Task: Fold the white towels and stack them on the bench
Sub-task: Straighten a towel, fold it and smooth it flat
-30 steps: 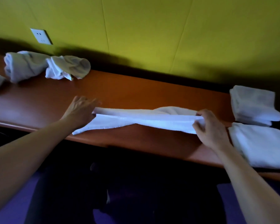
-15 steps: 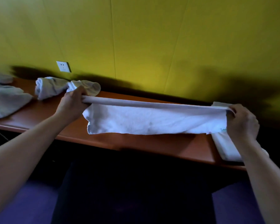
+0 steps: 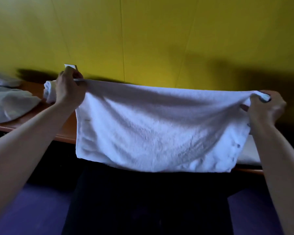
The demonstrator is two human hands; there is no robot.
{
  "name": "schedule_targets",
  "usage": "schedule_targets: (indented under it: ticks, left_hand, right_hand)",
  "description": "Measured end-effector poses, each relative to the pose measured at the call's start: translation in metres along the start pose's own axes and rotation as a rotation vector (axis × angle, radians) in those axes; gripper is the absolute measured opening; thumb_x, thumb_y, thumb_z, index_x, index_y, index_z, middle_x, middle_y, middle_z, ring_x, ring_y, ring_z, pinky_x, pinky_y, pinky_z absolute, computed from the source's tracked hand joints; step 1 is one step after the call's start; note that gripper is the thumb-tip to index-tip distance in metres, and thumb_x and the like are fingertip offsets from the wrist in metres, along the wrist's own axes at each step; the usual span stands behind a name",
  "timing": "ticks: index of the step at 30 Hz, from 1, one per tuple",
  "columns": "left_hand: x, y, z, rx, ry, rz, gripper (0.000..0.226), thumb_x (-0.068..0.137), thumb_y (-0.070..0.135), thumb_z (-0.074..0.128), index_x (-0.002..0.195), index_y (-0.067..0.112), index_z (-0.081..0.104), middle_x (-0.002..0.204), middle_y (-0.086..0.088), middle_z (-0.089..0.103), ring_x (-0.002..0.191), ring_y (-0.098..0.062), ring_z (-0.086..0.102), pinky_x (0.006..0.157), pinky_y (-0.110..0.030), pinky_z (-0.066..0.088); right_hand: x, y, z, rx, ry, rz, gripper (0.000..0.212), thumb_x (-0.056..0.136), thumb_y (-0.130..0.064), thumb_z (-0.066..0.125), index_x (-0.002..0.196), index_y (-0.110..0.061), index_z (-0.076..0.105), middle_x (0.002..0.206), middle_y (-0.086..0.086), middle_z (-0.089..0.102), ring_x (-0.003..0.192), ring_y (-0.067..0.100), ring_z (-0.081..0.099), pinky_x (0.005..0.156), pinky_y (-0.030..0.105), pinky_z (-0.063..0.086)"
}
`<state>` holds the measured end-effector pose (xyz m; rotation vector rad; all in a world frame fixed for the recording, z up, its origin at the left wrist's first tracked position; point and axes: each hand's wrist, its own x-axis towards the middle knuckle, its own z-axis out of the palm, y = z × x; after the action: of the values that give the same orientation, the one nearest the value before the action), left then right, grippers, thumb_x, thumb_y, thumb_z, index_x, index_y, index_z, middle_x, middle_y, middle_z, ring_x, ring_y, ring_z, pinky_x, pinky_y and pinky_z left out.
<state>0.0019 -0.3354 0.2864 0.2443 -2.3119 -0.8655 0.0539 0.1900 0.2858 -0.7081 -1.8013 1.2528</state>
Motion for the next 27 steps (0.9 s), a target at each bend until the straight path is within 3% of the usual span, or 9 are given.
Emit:
schedule_targets:
  ticks: [2, 6, 9, 13, 15, 19, 22, 27]
  left_hand:
    - [0.004, -0.009, 0.026, 0.013, -0.007, -0.104, 0.021, 0.085, 0.010, 0.060, 0.106, 0.007, 0.064, 0.103, -0.020, 0.064, 0.108, -0.037, 0.056, 0.085, -0.038, 0.041]
    - [0.008, -0.045, 0.094, -0.056, -0.052, -0.313, 0.024, 0.083, 0.018, 0.055, 0.103, 0.007, 0.060, 0.107, -0.022, 0.065, 0.104, -0.038, 0.059, 0.081, -0.040, 0.045]
    - [0.007, -0.080, 0.147, -0.025, -0.117, -0.445, 0.022, 0.084, 0.016, 0.055, 0.103, 0.007, 0.063, 0.110, -0.020, 0.066, 0.106, -0.039, 0.060, 0.086, -0.042, 0.048]
    - [0.008, -0.113, 0.209, 0.004, -0.140, -0.468, 0.024, 0.084, 0.013, 0.054, 0.106, 0.010, 0.062, 0.110, -0.016, 0.065, 0.103, -0.036, 0.059, 0.088, -0.043, 0.051]
    - [0.015, -0.124, 0.237, 0.010, -0.128, -0.460, 0.024, 0.084, 0.013, 0.053, 0.105, 0.011, 0.061, 0.110, -0.016, 0.064, 0.103, -0.036, 0.059, 0.090, -0.046, 0.051]
    - [0.038, -0.141, 0.287, 0.047, -0.139, -0.422, 0.023, 0.085, 0.012, 0.054, 0.107, 0.010, 0.062, 0.109, -0.018, 0.066, 0.103, -0.037, 0.060, 0.090, -0.043, 0.050]
    - [0.051, -0.148, 0.316, 0.076, -0.176, -0.397, 0.024, 0.087, 0.013, 0.053, 0.109, 0.011, 0.062, 0.113, -0.017, 0.065, 0.105, -0.038, 0.059, 0.089, -0.042, 0.049]
    - [0.071, -0.153, 0.357, 0.106, -0.199, -0.343, 0.028, 0.088, 0.017, 0.061, 0.115, 0.009, 0.060, 0.120, -0.021, 0.062, 0.112, -0.040, 0.056, 0.089, -0.040, 0.045]
  right_hand:
    - [0.008, 0.022, 0.025, -0.018, -0.002, 0.028, 0.031, 0.074, -0.026, 0.052, 0.098, -0.024, 0.072, 0.095, 0.004, 0.072, 0.080, 0.018, 0.073, 0.072, 0.037, 0.063]
    - [0.019, 0.075, 0.079, -0.176, -0.080, 0.045, 0.037, 0.083, -0.032, 0.046, 0.108, -0.018, 0.069, 0.099, 0.008, 0.068, 0.087, 0.025, 0.069, 0.067, 0.031, 0.053]
    - [0.031, 0.123, 0.123, -0.196, -0.085, 0.111, 0.035, 0.086, -0.031, 0.047, 0.110, -0.021, 0.070, 0.094, 0.007, 0.070, 0.078, 0.024, 0.072, 0.074, 0.045, 0.062]
    - [0.038, 0.168, 0.172, -0.225, -0.121, 0.090, 0.027, 0.090, -0.021, 0.049, 0.107, -0.012, 0.068, 0.088, 0.007, 0.064, 0.078, 0.026, 0.069, 0.077, 0.044, 0.061]
    - [0.048, 0.187, 0.192, -0.227, -0.146, 0.042, 0.030, 0.087, -0.024, 0.046, 0.103, -0.010, 0.068, 0.087, 0.010, 0.064, 0.080, 0.030, 0.069, 0.074, 0.045, 0.057]
    - [0.105, 0.267, 0.230, -0.312, -0.179, 0.029, 0.032, 0.079, -0.038, 0.043, 0.098, -0.023, 0.064, 0.094, 0.012, 0.071, 0.086, 0.035, 0.071, 0.077, 0.051, 0.059]
    - [0.110, 0.274, 0.253, -0.377, -0.194, 0.004, 0.040, 0.077, -0.036, 0.044, 0.102, -0.016, 0.068, 0.101, 0.014, 0.073, 0.092, 0.037, 0.071, 0.082, 0.052, 0.058]
    - [0.102, 0.265, 0.272, -0.408, -0.268, -0.023, 0.034, 0.092, -0.012, 0.049, 0.118, 0.003, 0.065, 0.121, 0.025, 0.066, 0.114, 0.039, 0.059, 0.092, 0.033, 0.042]
